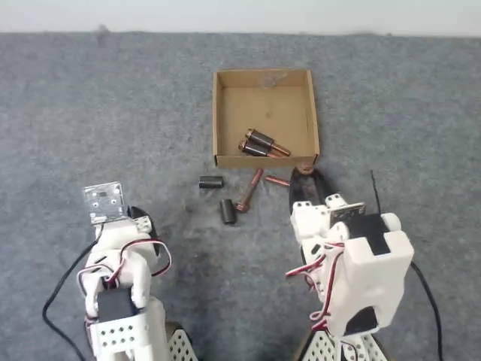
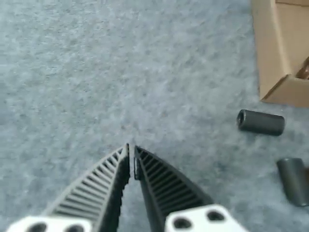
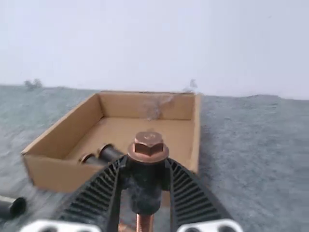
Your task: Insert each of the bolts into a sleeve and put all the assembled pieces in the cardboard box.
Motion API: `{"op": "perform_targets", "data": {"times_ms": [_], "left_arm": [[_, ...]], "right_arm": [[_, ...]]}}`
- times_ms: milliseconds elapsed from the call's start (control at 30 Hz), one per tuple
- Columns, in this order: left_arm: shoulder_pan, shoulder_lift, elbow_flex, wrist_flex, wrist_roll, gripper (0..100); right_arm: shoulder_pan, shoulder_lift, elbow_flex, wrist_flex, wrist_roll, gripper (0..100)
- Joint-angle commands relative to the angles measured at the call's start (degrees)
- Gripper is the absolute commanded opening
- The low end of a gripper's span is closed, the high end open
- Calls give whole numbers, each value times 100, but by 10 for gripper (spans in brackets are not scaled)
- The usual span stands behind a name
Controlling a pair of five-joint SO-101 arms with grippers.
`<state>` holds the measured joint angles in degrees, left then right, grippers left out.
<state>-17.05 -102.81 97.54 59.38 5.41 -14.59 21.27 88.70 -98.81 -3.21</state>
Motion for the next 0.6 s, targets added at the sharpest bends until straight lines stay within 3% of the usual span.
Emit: {"op": "perform_targets", "data": {"times_ms": [0,167,400,567], "left_arm": [[-26,-123,-101,26,-185,13],[-18,-123,-101,18,-185,14],[-9,-123,-101,9,-193,15],[9,-123,-101,0,-193,15]], "right_arm": [[207,-312,-484,-127,88,6],[207,-312,-1099,-110,132,6],[127,-312,-1829,-66,1301,6],[22,-646,-2338,1209,1486,6]]}}
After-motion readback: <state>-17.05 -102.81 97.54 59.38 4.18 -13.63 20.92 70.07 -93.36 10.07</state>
